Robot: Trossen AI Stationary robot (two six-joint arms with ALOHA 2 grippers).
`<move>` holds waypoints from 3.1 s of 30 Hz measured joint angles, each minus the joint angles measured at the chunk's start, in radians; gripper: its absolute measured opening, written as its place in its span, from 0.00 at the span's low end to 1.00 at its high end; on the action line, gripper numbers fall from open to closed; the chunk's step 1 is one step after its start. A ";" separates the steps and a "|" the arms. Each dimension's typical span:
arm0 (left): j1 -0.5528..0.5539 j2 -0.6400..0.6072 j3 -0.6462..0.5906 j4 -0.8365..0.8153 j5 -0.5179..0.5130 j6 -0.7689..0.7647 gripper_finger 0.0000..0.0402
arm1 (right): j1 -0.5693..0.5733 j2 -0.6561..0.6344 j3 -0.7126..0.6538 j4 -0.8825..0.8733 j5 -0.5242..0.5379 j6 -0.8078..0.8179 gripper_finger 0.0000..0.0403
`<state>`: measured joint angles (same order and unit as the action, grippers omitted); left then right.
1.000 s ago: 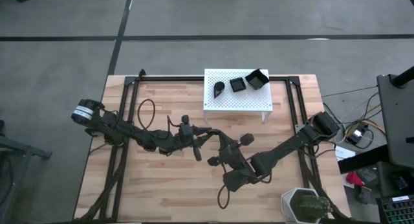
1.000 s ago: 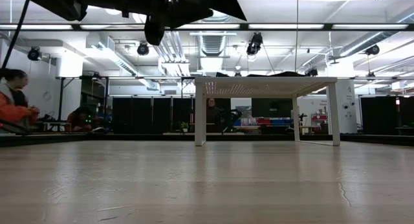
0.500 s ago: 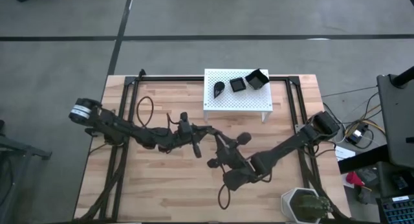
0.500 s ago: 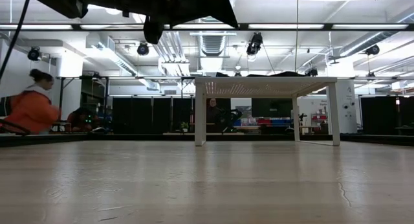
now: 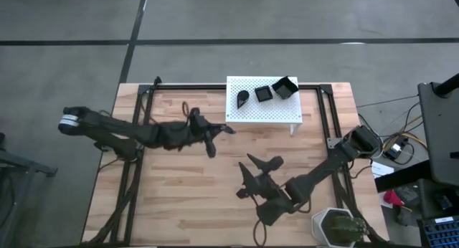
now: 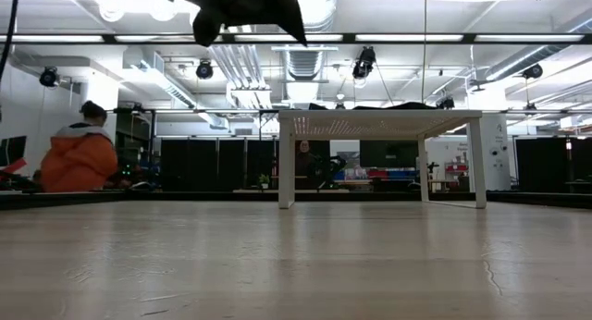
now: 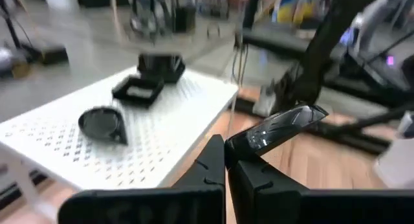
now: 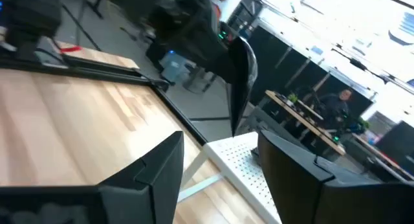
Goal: Pick & Place Mini shaped plates
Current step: Stack the drop shaped plate on top of the drop shaped plate on the shelf
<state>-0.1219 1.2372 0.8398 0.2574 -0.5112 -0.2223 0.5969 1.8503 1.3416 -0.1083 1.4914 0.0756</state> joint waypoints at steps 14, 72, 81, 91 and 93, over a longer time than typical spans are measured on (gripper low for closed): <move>0.400 0.061 0.383 -0.612 0.583 -0.152 0.00 | 0.074 0.005 -0.037 0.000 -0.008 0.090 0.48; 0.751 0.709 1.152 -1.201 1.048 -0.088 0.01 | 0.077 0.005 -0.202 -0.067 -0.052 0.397 0.40; 0.730 0.709 1.152 -1.200 1.037 -0.075 0.01 | 0.077 0.005 -0.202 -0.065 -0.053 0.398 0.37; 0.720 0.709 1.151 -1.201 1.005 -0.065 0.01 | 0.078 0.005 -0.202 -0.065 -0.056 0.423 0.38; 0.720 0.709 1.151 -1.209 1.003 -0.059 0.01 | 0.080 0.005 -0.202 -0.065 -0.056 0.423 0.38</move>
<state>0.5980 1.9465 1.9907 -0.9514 0.4918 -0.2811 0.6764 1.8553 1.1397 -0.1738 1.4353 0.4988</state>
